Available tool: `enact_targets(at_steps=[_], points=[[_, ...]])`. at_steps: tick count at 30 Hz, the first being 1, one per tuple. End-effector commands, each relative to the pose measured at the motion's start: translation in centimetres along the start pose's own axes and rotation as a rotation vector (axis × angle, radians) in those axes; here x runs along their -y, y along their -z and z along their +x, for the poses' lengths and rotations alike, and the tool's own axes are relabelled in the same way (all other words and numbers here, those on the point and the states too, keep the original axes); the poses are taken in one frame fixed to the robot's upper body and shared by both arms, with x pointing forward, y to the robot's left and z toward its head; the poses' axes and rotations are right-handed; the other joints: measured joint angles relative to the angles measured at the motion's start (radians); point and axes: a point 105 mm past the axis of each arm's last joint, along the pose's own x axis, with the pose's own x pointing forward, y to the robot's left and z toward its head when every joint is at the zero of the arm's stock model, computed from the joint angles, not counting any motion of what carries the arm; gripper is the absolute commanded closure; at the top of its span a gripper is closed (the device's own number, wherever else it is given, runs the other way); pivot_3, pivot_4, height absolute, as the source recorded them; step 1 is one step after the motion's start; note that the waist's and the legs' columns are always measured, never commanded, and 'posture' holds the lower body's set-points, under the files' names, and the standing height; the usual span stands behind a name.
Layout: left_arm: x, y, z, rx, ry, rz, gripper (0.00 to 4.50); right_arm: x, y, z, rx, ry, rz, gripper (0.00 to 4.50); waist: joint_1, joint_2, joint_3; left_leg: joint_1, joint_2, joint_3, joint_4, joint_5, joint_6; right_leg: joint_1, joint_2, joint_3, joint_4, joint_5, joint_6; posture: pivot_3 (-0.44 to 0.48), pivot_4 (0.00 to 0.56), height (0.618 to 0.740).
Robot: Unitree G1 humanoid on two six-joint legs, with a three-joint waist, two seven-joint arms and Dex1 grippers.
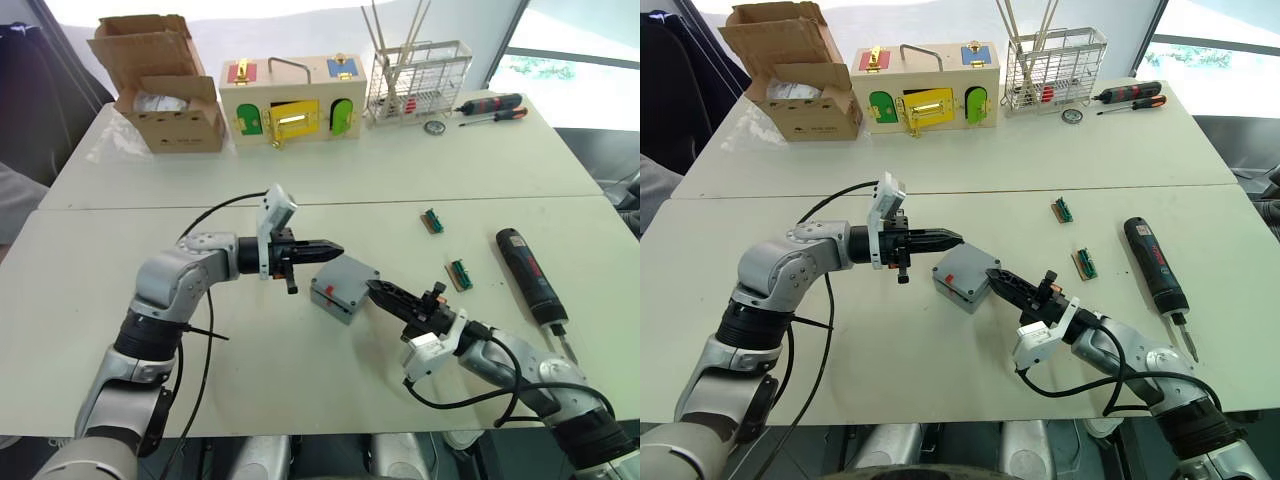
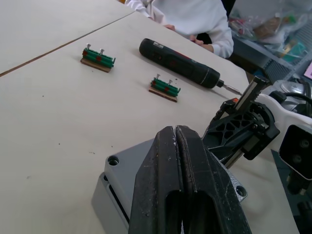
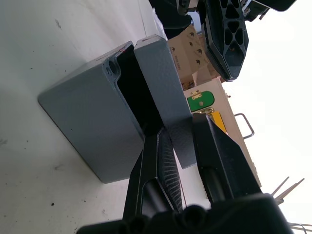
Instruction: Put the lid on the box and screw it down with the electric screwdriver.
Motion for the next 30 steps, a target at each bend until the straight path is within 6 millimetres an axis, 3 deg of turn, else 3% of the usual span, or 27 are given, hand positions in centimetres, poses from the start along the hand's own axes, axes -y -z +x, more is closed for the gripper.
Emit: enact_targets(at_steps=[1,17,30], points=[[0.4,-0.7,0.1,0.015,0.015,0.048,4.49,-1.2,-0.6,0.0,0.018,-0.055,0.006,4.38,0.0,0.0,0.0,0.0,0.0,0.0,0.0,0.0,0.0,0.0,0.0,0.0,0.0,0.0,0.0,0.0,0.15,0.74],[0.3,0.0,0.0,0.0,0.003,0.051,4.49,-2.2,-0.5,-0.1,-0.005,-0.085,0.025,4.38,0.001,0.0,0.0,0.003,0.0,0.001,-0.001,0.0,0.0,0.003,0.0,0.001,-0.001,0.0,0.0,0.0,0.15,0.74],[0.3,2.1,0.8,-0.089,0.019,0.113,4.49,-2.9,-0.9,-0.8,-0.013,-0.107,0.037,4.38,0.002,0.0,-0.001,0.004,0.0,0.001,-0.001,0.0,0.0,0.005,0.0,0.001,-0.002,0.0,0.0,0.0,0.15,0.74]])
